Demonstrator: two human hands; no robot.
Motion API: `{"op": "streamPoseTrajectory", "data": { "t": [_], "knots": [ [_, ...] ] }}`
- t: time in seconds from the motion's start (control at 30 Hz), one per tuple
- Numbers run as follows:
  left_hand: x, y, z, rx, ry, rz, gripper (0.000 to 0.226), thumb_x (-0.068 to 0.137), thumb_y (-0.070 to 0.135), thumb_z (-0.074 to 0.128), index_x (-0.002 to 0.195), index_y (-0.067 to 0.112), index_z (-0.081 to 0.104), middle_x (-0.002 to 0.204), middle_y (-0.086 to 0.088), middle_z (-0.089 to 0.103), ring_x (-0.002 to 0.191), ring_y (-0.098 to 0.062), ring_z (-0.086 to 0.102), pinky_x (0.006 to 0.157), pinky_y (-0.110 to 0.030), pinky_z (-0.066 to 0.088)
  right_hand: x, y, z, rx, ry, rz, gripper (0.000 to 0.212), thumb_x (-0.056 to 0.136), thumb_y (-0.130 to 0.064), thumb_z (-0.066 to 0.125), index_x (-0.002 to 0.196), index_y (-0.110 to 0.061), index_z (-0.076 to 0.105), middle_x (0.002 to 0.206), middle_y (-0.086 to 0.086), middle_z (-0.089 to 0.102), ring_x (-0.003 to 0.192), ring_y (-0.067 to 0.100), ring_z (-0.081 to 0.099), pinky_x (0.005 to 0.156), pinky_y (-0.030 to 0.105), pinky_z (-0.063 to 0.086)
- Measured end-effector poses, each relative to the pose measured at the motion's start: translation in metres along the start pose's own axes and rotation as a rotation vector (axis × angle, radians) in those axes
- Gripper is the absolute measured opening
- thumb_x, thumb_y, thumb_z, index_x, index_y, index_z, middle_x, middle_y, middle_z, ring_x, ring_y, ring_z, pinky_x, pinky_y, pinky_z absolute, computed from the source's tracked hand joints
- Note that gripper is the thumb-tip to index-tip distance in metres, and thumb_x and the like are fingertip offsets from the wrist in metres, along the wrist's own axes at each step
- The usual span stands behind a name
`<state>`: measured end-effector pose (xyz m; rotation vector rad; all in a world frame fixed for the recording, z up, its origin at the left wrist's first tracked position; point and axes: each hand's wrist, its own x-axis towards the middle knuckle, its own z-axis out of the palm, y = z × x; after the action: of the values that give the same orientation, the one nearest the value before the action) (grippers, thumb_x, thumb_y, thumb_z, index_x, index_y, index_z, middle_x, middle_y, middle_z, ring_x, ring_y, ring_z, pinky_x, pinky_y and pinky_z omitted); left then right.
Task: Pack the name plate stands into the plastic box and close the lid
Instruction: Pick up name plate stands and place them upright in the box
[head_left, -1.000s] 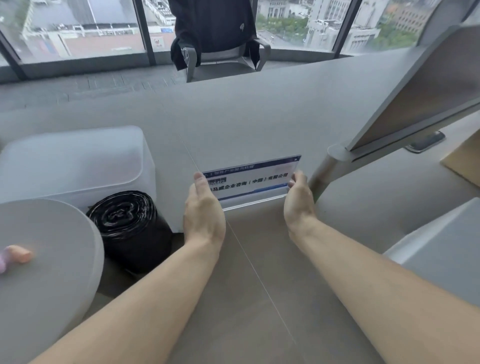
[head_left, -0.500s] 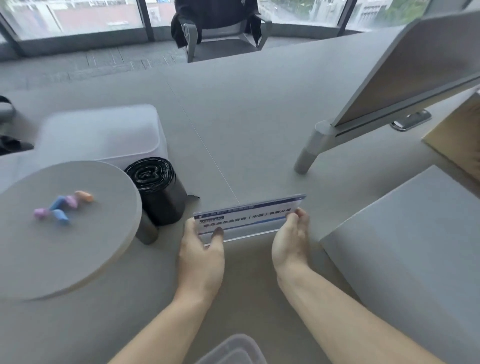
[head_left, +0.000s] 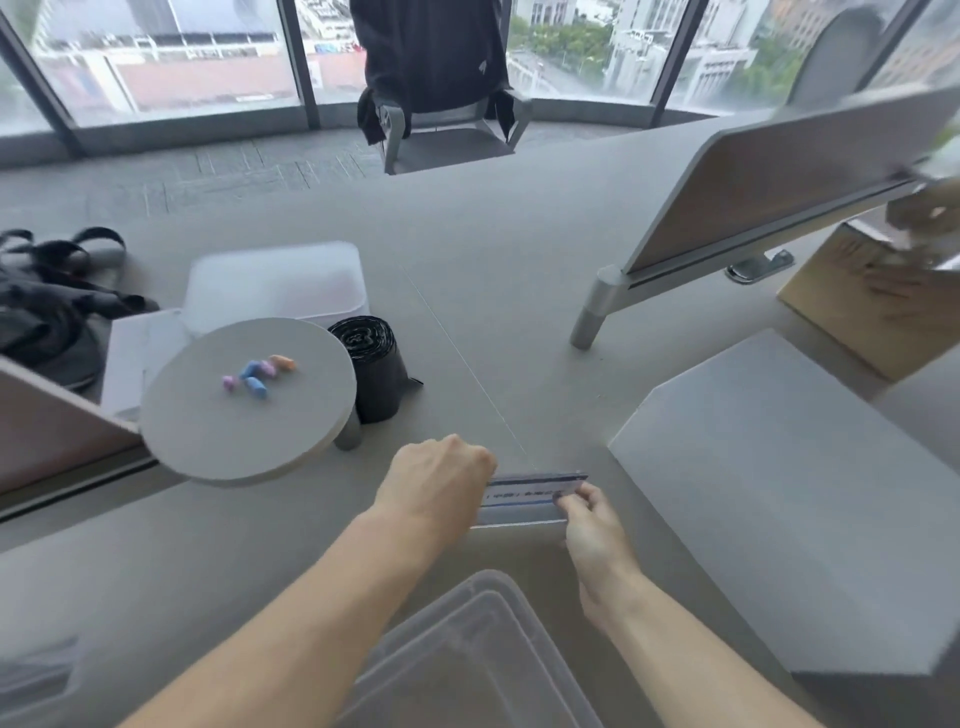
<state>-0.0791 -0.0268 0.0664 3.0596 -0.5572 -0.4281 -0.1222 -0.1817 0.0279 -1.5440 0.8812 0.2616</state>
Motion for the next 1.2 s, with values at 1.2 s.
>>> {"op": "streamPoseTrajectory", "data": {
  "t": [1.2],
  "knots": [
    [-0.537, -0.138, -0.281, -0.338, 0.44, -0.546, 0.022, 0.09, 0.039, 0.075, 0.074, 0.024, 0.073, 0.07, 0.01, 0.067, 0.068, -0.002, 0.061, 0.064, -0.019, 0.046, -0.519, -0.054, 0.15, 0.317, -0.822, 0.087, 0.021, 0.101, -0.02, 0.045, 0.102, -0.018, 0.066, 0.101, 0.003, 0.076, 0.093, 0.025, 0.071, 0.075, 0.04, 0.057]
  ]
}}
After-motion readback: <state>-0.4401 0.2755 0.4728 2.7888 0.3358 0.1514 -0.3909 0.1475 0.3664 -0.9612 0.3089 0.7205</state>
